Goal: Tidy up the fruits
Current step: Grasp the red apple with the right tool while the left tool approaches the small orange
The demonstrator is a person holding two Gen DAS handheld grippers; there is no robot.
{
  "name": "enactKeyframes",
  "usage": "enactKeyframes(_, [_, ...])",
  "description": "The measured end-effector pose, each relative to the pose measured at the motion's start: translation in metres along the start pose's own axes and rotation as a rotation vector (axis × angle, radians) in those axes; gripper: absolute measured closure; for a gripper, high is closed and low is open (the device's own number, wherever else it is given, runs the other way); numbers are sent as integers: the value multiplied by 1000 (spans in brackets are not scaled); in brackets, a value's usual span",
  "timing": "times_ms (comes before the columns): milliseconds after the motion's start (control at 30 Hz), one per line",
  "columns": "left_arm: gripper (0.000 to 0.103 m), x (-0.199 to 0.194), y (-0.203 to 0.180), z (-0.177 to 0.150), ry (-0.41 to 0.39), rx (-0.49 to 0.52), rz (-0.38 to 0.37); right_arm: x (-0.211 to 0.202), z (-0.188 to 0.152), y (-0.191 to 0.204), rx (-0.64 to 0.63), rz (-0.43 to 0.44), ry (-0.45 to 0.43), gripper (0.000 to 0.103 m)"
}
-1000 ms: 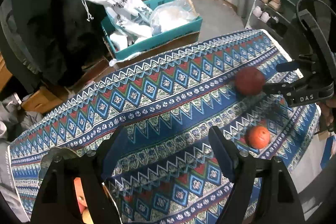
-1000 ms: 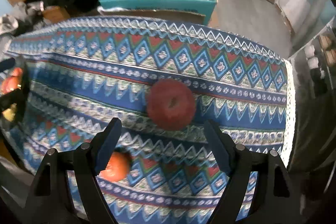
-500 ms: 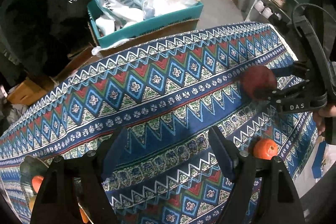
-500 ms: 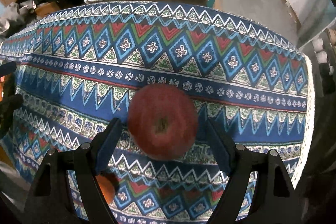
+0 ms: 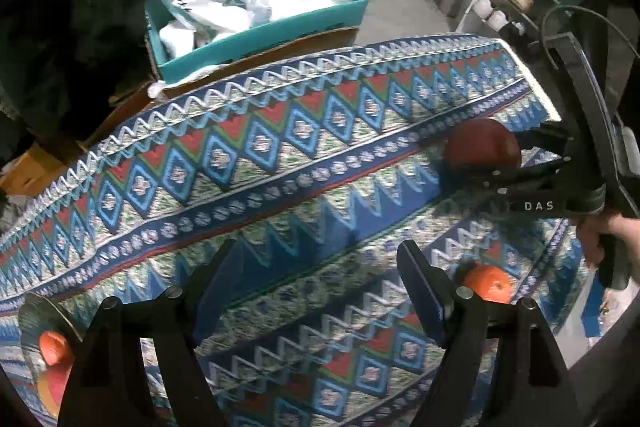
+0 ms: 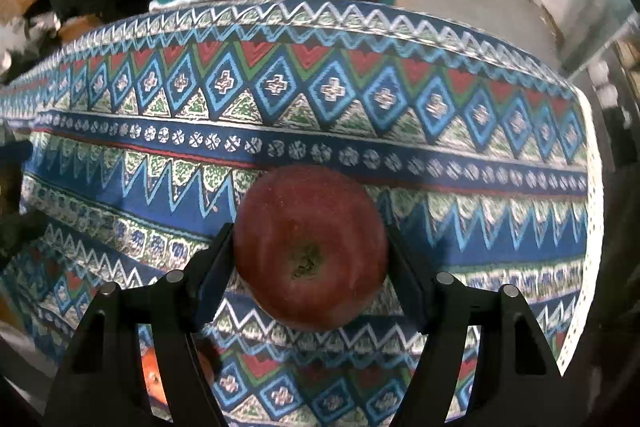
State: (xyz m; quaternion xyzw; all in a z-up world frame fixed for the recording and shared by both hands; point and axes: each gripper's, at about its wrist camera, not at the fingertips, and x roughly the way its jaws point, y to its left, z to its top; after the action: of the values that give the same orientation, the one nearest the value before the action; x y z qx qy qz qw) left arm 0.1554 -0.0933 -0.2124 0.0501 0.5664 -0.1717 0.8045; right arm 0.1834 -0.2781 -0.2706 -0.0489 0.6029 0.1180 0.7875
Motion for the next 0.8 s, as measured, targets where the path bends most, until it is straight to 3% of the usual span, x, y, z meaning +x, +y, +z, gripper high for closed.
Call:
enactKeyframes(467, [22,2,-80,-19,23,140,-68,-71,-82,-32,91,-29,-51,31])
enactKeyframes(800, [22,19,-107,-33,74,144,-118,-75,-100,-33,153,-20,-58,31])
